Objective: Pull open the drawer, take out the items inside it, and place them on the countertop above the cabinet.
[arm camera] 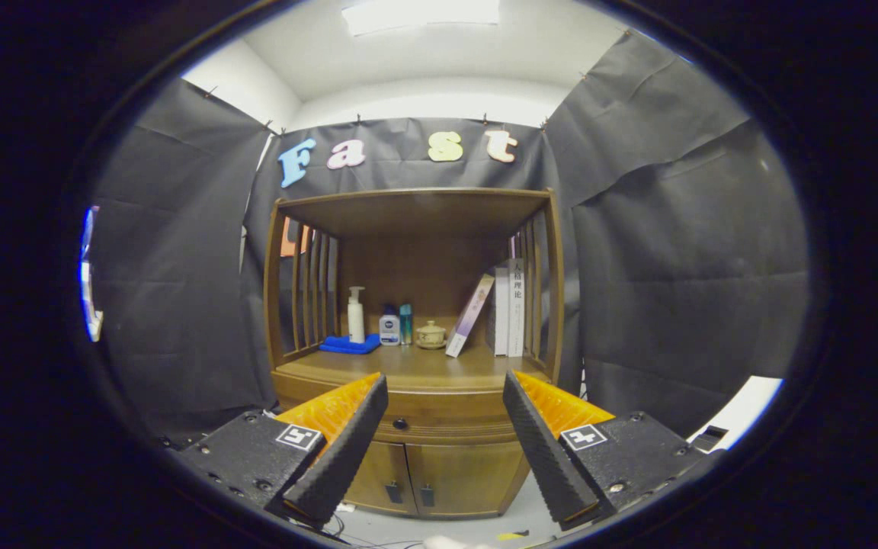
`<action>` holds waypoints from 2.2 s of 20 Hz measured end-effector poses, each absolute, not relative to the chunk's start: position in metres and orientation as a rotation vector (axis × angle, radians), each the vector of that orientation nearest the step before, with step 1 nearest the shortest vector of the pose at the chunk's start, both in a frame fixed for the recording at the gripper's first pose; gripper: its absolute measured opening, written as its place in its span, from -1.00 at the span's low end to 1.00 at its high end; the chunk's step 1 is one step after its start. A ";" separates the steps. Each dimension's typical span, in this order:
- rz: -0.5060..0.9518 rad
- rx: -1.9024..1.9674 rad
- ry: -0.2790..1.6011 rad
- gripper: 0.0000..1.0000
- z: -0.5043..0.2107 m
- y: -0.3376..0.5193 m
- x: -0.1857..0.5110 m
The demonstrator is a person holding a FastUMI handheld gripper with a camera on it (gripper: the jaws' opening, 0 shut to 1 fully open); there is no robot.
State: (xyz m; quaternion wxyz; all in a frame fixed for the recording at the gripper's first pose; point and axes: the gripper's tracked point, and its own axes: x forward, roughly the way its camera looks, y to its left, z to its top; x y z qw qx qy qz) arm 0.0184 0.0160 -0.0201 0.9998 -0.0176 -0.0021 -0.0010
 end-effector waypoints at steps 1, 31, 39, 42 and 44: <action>-0.001 -0.028 -0.005 0.98 -0.023 0.018 0.024; -0.021 -0.122 0.251 0.15 -0.222 0.088 0.228; -0.042 -0.082 0.284 -0.26 -0.227 0.083 0.241; -0.061 -0.058 0.279 -0.36 -0.228 0.082 0.242; -0.064 -0.054 0.284 -0.42 -0.227 0.082 0.242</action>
